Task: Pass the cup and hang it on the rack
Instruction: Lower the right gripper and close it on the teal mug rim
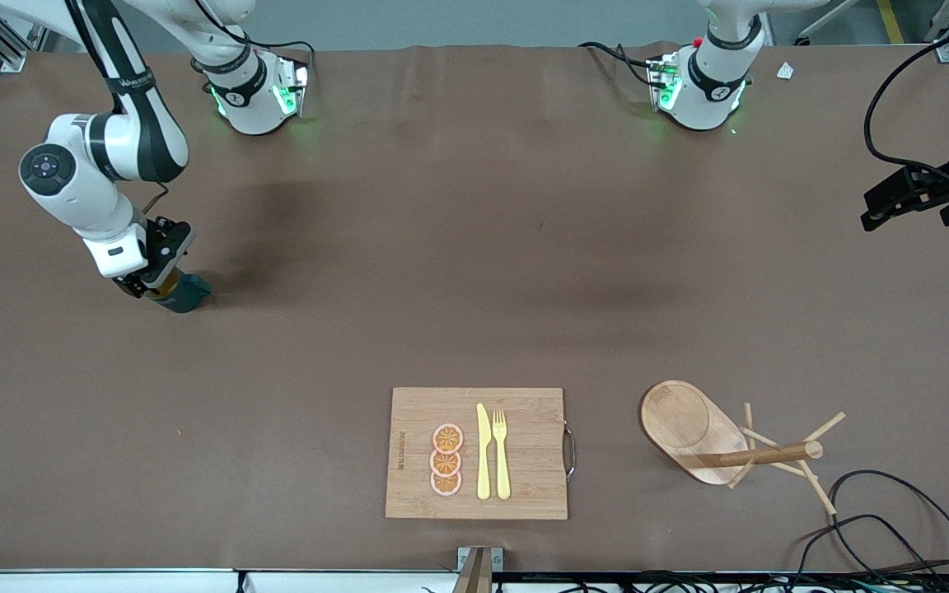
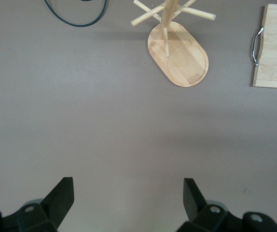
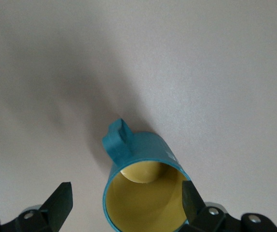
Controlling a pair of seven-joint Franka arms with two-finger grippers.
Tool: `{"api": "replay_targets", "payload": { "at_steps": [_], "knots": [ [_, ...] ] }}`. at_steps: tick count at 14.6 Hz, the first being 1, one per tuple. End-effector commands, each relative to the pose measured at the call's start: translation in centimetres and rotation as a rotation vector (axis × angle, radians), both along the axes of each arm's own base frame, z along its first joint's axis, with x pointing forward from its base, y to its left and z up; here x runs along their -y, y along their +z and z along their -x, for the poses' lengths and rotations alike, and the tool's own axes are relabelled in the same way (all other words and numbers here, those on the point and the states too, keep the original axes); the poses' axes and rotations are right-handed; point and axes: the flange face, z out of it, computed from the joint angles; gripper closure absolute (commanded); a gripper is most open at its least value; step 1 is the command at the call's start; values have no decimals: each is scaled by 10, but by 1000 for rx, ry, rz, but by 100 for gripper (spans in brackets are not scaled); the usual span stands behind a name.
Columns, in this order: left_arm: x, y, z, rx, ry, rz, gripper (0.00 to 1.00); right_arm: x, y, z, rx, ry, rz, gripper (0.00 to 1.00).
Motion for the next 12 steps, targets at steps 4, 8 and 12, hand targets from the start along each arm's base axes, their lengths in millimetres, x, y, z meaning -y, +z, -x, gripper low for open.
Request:
{"api": "replay_targets", "payload": {
  "at_steps": [4, 8, 12],
  "knots": [
    [-2, 0, -4, 13, 12, 22, 0, 9, 2, 4, 2, 22, 14, 0],
    [-2, 0, -5, 15, 11, 20, 0, 10, -15, 5, -18, 20, 3, 0],
    [0, 4, -6, 30, -11, 21, 0, 18, -34, 9, -41, 1, -12, 0]
  ]
}}
